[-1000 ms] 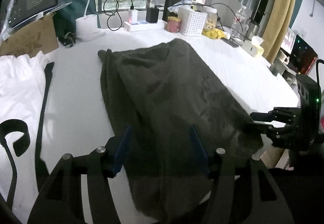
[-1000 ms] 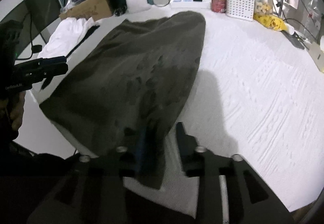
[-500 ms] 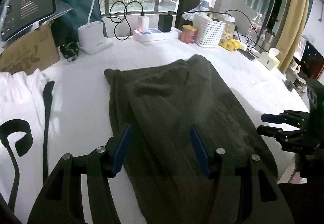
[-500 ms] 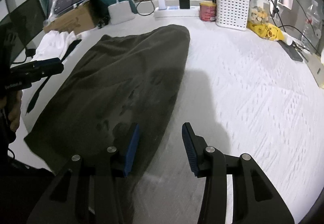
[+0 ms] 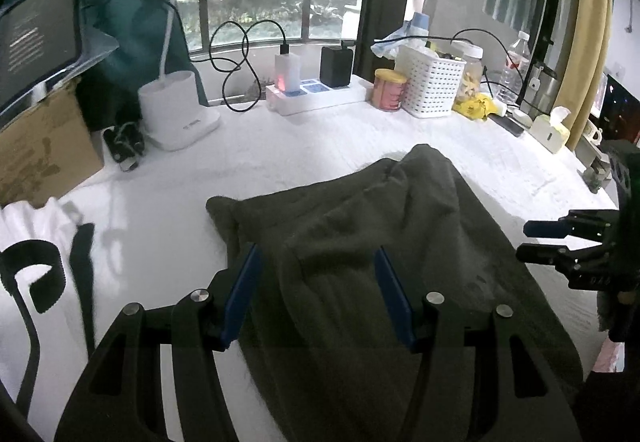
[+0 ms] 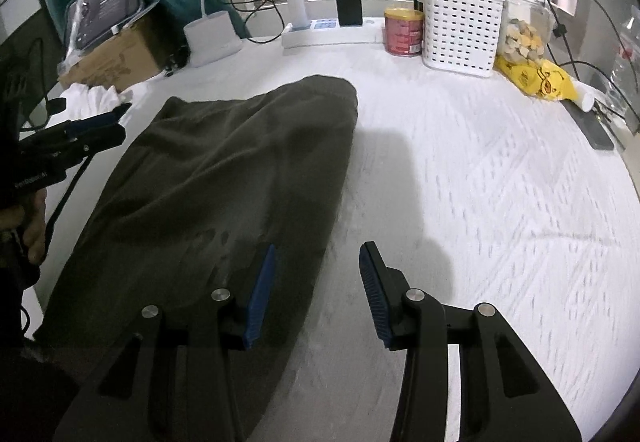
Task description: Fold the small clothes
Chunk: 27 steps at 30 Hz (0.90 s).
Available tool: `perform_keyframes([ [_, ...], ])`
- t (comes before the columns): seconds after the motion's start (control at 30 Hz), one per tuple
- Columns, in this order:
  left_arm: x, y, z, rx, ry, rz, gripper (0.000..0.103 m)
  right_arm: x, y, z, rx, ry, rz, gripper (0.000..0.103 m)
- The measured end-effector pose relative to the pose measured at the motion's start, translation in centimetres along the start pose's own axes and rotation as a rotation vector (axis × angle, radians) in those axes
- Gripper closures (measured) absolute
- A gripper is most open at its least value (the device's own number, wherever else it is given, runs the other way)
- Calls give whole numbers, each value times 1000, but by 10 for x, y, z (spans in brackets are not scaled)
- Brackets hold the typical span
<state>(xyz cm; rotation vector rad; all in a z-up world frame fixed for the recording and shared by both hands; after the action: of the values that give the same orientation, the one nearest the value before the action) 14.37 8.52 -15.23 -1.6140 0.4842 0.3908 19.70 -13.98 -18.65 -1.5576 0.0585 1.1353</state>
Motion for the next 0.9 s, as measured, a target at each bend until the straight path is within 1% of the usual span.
perform_keyframes([
  [0.07,7,-1,0,2,17,4,52,5,-4,-2,3,-1,1,57],
  [0.17,19,-2,0,11,21,15,52,14,-8,-5,8,0,6,57],
  [0.3,38,2,3,33,-7,53,52,22,-14,-9,14,2,10,57],
  [0.5,49,4,9,9,3,67,52,35,-23,-15,14,-3,10,57],
  [0.53,49,5,10,7,8,66,58,38,-25,-16,14,-5,9,57],
  [0.57,50,6,9,9,18,69,76,41,-27,-17,15,-6,8,57],
  [0.67,53,10,5,29,40,88,95,49,-33,-19,24,-12,3,57],
  [0.77,50,8,2,53,45,70,97,57,-38,-22,37,-16,-1,57],
  [0.9,40,-4,14,9,13,14,98,69,-47,-26,70,-31,-8,57],
])
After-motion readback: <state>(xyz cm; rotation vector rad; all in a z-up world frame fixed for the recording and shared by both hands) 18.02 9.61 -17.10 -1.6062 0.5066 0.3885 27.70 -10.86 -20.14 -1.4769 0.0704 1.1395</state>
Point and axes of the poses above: each gripper's, at about its wrist camera, not at the fingertips, and x roughly the way its jaws point, z to its left, y to its underside, the point moved 3 cm from there along x, roughly the way its jaws point, and after that the axes turned 13 degrees about -z, right-handed, at the moved point
